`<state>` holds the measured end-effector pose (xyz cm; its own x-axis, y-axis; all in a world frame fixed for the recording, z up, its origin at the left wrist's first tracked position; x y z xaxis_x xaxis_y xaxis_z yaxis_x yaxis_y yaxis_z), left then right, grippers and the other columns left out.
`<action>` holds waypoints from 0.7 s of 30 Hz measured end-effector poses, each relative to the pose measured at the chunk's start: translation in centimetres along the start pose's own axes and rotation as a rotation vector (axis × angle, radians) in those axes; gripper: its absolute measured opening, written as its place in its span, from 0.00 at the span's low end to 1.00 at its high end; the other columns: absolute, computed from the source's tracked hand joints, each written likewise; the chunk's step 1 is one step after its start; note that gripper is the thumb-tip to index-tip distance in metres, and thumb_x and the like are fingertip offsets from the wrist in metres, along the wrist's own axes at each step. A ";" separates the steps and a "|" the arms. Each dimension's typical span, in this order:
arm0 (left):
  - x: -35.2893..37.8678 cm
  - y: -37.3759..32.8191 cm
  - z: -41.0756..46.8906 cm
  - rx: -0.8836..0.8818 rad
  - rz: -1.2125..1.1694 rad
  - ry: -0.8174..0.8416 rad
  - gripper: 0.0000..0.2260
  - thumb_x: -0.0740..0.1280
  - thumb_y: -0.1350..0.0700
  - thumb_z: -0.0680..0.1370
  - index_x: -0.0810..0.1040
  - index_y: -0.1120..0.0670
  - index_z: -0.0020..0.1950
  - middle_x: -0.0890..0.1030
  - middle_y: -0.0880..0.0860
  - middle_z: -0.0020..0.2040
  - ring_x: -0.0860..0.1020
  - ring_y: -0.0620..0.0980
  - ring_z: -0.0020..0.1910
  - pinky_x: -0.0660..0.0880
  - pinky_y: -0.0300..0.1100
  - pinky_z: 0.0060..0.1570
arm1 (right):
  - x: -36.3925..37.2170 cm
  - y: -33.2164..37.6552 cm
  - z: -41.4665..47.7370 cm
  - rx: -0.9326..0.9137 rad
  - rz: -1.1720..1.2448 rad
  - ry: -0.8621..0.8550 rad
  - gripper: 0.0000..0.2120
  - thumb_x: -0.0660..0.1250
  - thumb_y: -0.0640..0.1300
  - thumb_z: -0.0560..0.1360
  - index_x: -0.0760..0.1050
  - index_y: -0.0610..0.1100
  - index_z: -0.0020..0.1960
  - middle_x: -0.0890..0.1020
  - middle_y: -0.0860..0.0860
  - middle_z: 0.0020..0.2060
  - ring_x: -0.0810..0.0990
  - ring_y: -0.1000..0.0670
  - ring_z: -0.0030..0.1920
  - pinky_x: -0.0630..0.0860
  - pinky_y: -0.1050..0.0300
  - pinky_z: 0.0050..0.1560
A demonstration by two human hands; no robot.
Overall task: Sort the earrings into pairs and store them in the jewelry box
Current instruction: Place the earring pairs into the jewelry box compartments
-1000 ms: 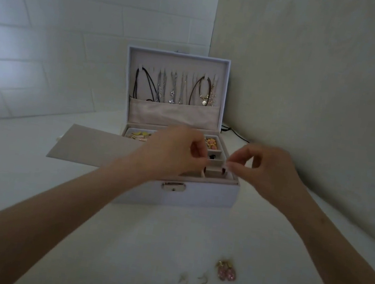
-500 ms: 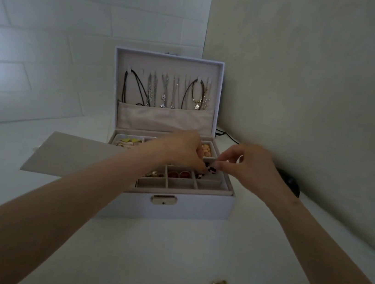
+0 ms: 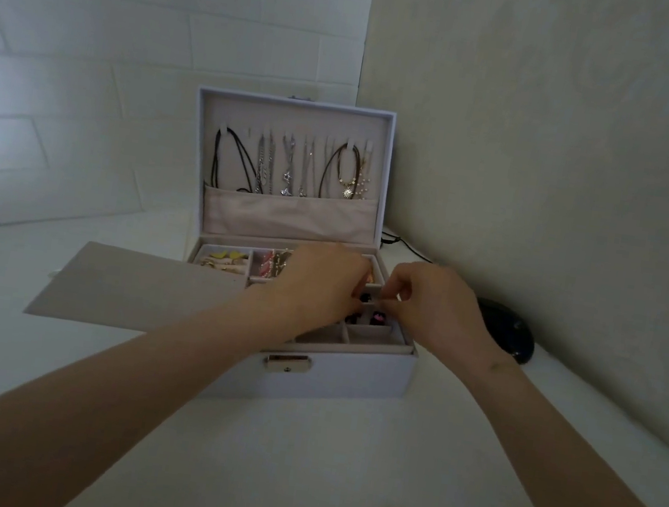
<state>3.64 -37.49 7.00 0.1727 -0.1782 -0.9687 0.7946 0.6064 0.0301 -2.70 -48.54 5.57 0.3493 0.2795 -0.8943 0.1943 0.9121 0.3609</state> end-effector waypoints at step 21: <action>-0.3 0.7 -1.3 0.043 -0.244 -0.009 0.09 0.61 0.56 0.77 0.79 0.50 0.54 0.72 0.51 0.52 0.74 0.48 0.49 0.69 0.40 0.43 | -0.3 -0.2 -0.5 -0.047 -0.121 -0.024 0.07 0.66 0.50 0.73 0.82 0.54 0.46 0.73 0.56 0.37 0.77 0.51 0.46 0.65 0.60 0.40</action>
<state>3.38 -36.03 6.97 -0.0224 -0.3220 -0.9465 0.8373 0.5112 -0.1938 -3.25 -48.63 5.62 0.3480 0.1598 -0.9238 0.1938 0.9518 0.2377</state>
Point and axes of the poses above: each hand's wrist, its own z-axis towards the middle knuckle, its own x-axis out of the palm, y = z × x, the point moved 3 cm from there along z, towards the middle knuckle
